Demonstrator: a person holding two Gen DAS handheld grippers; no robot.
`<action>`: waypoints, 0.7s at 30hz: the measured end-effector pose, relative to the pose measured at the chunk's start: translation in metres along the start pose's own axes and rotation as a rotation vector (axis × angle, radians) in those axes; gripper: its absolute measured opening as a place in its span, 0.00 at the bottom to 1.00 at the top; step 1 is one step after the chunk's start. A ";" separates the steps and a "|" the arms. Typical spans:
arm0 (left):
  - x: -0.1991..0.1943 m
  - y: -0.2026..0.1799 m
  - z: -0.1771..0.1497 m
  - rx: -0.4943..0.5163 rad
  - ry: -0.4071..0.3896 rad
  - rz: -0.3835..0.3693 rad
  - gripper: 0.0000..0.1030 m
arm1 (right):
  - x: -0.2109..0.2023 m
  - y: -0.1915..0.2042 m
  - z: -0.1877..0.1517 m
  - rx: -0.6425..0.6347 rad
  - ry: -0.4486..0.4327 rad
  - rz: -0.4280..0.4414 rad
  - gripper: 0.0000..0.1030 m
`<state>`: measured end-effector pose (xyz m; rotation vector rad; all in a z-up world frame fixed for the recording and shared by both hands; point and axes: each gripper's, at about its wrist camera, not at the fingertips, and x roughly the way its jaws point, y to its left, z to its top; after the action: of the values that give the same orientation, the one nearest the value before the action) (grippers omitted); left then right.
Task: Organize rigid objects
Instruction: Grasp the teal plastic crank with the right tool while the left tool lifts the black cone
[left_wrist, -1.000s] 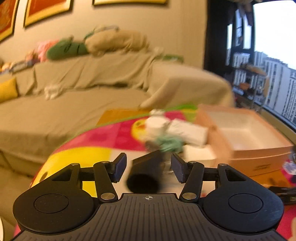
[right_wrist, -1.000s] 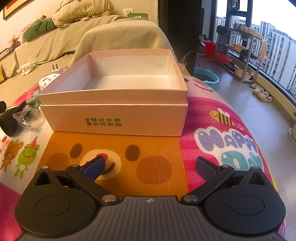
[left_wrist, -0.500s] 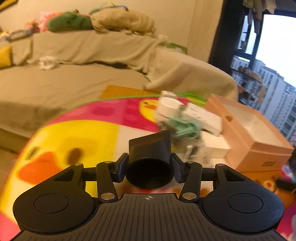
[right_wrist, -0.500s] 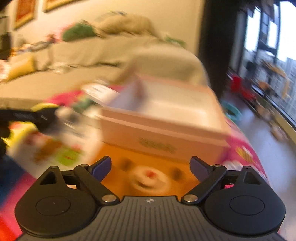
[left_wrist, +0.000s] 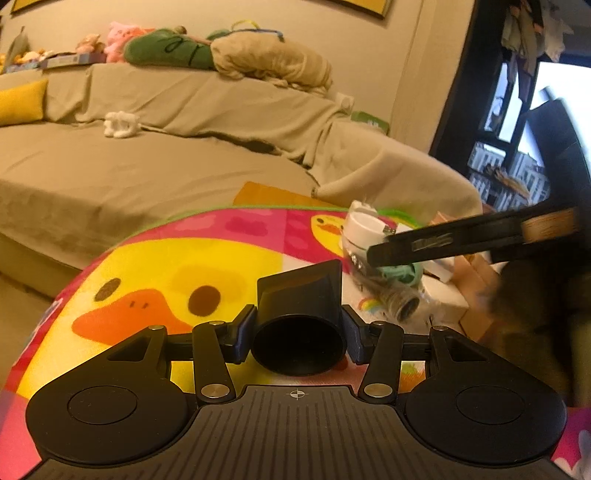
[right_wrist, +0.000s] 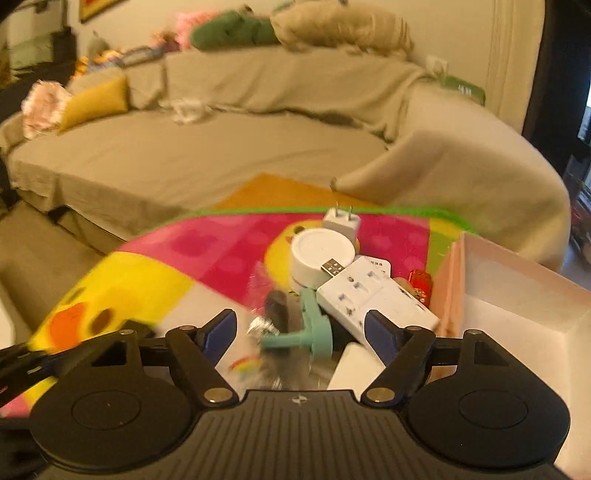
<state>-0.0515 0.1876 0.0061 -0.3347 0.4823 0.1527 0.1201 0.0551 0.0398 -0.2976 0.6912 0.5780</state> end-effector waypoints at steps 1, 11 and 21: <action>-0.001 0.002 0.000 -0.010 -0.004 -0.002 0.52 | 0.007 0.006 -0.001 -0.028 -0.025 -0.038 0.75; -0.001 0.007 0.001 -0.049 0.001 -0.017 0.52 | -0.019 0.034 -0.033 -0.223 -0.045 -0.026 0.41; -0.003 0.001 0.000 -0.024 -0.002 -0.006 0.52 | -0.110 -0.014 -0.107 -0.130 0.028 0.075 0.34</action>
<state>-0.0540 0.1882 0.0069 -0.3591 0.4777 0.1526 0.0050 -0.0467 0.0356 -0.4026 0.6957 0.6924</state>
